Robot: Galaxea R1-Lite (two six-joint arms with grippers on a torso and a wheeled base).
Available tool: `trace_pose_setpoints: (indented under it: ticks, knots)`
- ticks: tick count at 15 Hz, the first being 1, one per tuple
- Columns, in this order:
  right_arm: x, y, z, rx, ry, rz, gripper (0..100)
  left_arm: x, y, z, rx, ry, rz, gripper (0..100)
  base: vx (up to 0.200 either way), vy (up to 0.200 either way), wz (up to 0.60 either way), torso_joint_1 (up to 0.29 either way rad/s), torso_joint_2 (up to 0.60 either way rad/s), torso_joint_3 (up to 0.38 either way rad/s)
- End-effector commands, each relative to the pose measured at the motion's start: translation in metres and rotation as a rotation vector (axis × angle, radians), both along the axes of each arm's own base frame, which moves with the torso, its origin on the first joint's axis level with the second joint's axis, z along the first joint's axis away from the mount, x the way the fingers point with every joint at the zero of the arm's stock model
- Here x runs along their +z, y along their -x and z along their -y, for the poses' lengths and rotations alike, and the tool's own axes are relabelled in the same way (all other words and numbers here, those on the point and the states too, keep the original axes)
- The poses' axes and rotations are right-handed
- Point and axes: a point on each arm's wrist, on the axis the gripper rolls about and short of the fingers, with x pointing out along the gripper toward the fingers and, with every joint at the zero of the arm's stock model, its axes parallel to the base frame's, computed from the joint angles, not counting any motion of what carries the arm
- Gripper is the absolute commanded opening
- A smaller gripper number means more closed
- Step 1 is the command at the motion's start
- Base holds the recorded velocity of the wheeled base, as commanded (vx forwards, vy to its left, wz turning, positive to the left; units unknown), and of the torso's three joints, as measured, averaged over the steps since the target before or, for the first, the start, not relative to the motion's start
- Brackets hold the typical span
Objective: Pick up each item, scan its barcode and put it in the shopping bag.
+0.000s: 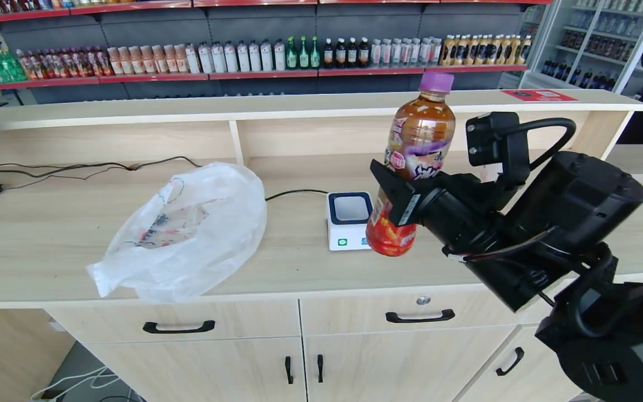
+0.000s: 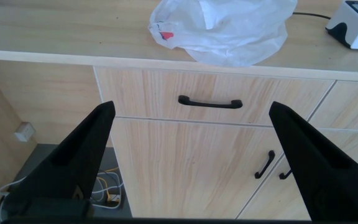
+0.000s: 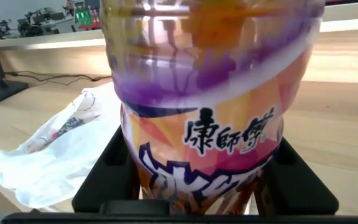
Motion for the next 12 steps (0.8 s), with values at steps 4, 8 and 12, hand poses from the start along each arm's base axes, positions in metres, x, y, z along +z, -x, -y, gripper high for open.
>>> trace_pose_setpoints:
  ticks: [4, 8, 12]
  knots:
    - [-0.017, -0.029, -0.001, -0.037, 0.03, -0.025, 0, 0.0, 0.0, 0.0, 0.0, 0.0, 0.001, 100, 0.0, 0.0, 0.0, 0.0, 0.0, 0.0]
    - [-0.014, -0.043, 0.024, -0.106, 0.047, 0.014, 0, 0.0, 0.0, 0.0, 0.0, 0.0, 0.0, 100, 0.0, 0.0, 0.0, 0.0, 0.0, 0.0]
    - [-0.025, -0.065, 0.035, -0.083, 0.142, 0.087, 0, 0.0, 0.0, 0.0, 0.0, 0.0, 0.001, 100, 0.0, 0.0, 0.0, 0.0, 0.0, 0.0]
